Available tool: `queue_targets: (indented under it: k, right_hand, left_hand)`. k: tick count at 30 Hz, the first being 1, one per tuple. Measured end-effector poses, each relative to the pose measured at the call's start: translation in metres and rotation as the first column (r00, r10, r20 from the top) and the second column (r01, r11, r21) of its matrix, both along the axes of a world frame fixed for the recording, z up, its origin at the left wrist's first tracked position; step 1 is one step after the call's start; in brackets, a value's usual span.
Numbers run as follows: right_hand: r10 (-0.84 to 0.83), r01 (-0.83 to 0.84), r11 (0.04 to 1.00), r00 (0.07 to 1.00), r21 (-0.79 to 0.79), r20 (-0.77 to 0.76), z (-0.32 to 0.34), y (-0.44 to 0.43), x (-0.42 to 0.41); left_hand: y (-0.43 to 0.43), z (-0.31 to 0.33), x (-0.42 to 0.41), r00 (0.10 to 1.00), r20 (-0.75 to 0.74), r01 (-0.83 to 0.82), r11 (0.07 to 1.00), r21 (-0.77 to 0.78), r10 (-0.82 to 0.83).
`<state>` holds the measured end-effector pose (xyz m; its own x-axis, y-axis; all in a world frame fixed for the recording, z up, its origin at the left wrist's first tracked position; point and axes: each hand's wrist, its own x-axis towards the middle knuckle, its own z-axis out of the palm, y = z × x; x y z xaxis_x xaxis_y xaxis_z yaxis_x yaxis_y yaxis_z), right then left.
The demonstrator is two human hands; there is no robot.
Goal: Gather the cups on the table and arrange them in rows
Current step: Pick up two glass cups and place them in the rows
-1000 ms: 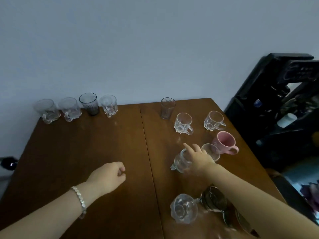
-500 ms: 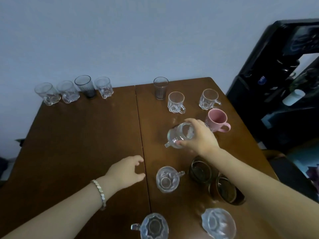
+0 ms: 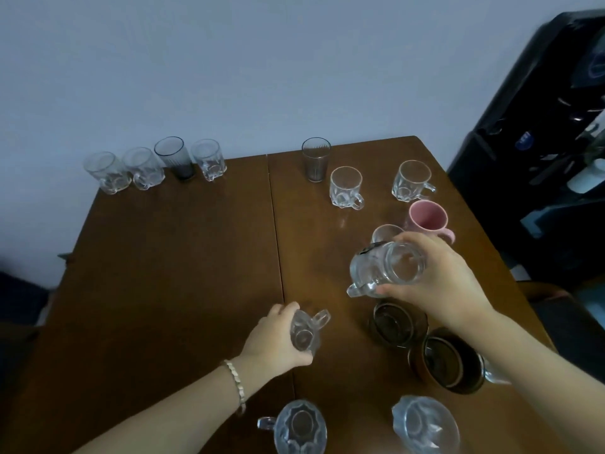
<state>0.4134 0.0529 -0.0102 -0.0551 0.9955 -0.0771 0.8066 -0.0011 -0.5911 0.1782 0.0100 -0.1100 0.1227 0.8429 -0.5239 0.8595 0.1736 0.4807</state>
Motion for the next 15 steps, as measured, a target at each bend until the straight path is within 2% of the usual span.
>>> queue_targets:
  k: [3, 8, 13, 15]
  right_hand:
    - [0.041, -0.041, 0.998, 0.999, -0.040, 0.004, -0.004, 0.004, -0.029]
    - [0.146, -0.144, 0.980, 0.989, -0.137, 0.004, -0.011, 0.018, -0.108]
    - [0.203, -0.194, 0.963, 0.979, -0.187, 0.030, -0.019, 0.033, -0.207]
    - [0.210, -0.197, 0.959, 0.977, -0.206, 0.042, -0.023, 0.039, -0.246]
  left_hand:
    - [0.001, 0.013, -0.054, 0.984, 0.107, -0.141, 0.989, -0.038, 0.144]
    - [0.014, 0.034, -0.165, 0.980, 0.018, -0.199, 0.979, -0.045, 0.200]
    - [0.038, 0.046, -0.276, 0.971, -0.093, -0.211, 0.973, 0.090, 0.219]
    - [0.053, 0.043, -0.316, 0.974, -0.127, -0.169, 0.974, 0.148, 0.189]
